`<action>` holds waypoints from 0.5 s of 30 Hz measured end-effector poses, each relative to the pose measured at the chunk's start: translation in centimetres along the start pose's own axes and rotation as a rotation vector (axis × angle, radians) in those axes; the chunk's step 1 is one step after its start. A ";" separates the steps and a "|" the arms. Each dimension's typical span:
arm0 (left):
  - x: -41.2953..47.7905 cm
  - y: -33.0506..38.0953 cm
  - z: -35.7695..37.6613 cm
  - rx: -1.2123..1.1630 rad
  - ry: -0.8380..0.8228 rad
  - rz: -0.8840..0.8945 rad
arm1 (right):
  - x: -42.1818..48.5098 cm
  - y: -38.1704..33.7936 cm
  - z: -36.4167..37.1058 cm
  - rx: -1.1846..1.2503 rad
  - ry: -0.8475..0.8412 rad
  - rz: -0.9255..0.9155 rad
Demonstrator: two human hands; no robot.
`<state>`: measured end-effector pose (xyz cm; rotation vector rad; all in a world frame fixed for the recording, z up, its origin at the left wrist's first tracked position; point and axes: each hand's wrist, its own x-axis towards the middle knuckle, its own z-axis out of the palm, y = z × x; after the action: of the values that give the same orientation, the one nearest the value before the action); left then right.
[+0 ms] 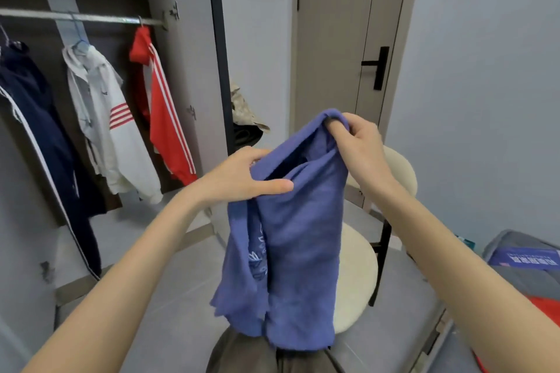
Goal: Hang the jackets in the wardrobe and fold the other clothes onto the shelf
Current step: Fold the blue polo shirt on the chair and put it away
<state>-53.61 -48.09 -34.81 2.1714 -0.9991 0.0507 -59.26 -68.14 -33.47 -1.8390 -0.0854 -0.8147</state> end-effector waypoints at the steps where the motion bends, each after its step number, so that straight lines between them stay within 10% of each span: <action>1: 0.1 -0.5 -0.4 0.083 0.052 0.039 | 1.2 -0.4 0.0 -0.031 0.008 0.020; 9: 2.1 -1.8 -4.5 -0.238 0.393 -0.196 | 5.7 -0.6 0.2 -0.199 -0.170 0.056; 15: 3.2 0.5 -6.5 -0.221 0.568 0.006 | 6.1 1.7 -0.4 -0.713 -0.381 -0.071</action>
<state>-50.07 -46.22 -28.75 1.7970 -0.6466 0.5060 -54.08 -71.12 -31.27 -2.6675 -0.1119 -0.5634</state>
